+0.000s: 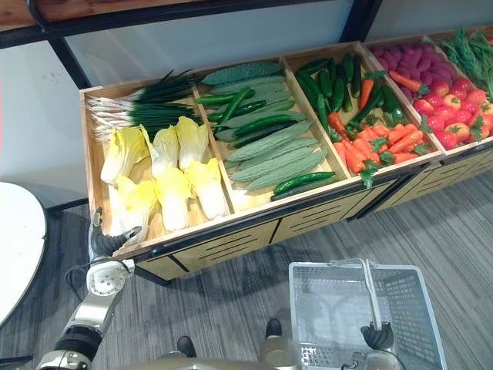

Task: Pick vegetable in the basket

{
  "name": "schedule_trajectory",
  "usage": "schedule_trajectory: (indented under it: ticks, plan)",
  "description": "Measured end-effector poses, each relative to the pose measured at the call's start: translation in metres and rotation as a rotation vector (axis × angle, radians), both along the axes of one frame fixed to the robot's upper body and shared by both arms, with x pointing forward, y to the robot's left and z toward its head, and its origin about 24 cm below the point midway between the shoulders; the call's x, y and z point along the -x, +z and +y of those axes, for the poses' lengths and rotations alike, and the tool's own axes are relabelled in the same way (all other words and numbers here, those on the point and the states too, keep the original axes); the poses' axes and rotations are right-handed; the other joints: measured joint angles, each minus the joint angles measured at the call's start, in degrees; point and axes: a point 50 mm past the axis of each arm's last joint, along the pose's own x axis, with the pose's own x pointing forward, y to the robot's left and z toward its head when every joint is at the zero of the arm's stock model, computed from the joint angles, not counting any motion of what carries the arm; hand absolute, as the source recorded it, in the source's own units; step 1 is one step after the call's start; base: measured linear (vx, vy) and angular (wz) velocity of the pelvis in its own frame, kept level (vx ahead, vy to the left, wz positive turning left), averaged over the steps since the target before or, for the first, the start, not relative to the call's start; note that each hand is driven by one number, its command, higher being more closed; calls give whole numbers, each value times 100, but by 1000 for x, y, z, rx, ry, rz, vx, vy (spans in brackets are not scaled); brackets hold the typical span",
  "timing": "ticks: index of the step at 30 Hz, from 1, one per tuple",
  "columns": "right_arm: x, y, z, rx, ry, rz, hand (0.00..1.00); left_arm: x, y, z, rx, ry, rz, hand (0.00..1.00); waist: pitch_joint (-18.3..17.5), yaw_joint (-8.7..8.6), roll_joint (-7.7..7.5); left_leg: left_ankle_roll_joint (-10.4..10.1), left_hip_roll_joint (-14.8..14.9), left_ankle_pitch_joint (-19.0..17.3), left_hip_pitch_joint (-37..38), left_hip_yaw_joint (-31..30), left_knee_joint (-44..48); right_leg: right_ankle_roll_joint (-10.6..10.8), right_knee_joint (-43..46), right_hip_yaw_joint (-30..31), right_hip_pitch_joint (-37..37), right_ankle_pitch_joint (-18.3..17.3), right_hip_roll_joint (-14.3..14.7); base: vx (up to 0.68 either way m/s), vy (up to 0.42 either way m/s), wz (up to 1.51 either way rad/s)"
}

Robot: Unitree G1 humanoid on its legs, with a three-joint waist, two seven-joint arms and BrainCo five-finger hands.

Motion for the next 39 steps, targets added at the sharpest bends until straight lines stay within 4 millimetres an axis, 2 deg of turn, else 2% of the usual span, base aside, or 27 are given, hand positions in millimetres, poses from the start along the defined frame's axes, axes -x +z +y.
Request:
schedule_trajectory:
  ticks: [8,11,13,18,21,30,31,39]
  plan:
    - [-7,0,4,11,23,-8,100,-9,1,1,-5,17,26,0,77,-11,-6,1,1,1,-118,29,19,-2,79,59,-183,0,-1,8,-3,-3]
    - [-14,2,5,18,32,-30,100,-15,6,3,-15,23,11,0,237,-15,-27,3,4,-5,-122,57,51,-4,129,107,-214,-2,-2,-12,-2,-6]
    - [-19,4,6,23,37,-46,100,-17,7,7,-31,36,18,0,278,-2,-40,12,21,-49,-231,129,164,-13,207,191,-364,-7,-2,-25,-8,-16]
    - [-31,6,10,22,61,-77,100,-32,15,22,-72,71,51,0,532,-124,-49,4,60,-106,-399,175,343,-18,306,268,-545,-10,3,-9,-9,-7]
    - [-37,8,12,23,78,-92,100,-40,23,28,-84,87,47,0,688,-125,-63,-6,106,-152,-423,305,415,-41,330,392,-633,3,46,8,-11,-21]
    - [-46,11,15,23,113,-118,100,-52,30,28,-81,76,43,0,785,-129,-63,-30,185,-167,-498,445,463,-68,359,538,-806,20,138,20,-15,-11]
    - [-47,12,16,25,122,-129,100,-52,30,29,-81,75,46,100,791,-122,-69,-38,193,-173,-506,462,475,-78,398,558,-846,13,142,-23,-7,-6]
    - [-51,15,18,30,148,-149,100,-56,35,36,-53,104,30,100,822,-132,-113,-49,212,-182,-526,501,538,-75,423,622,-896,15,147,-19,-4,-3]
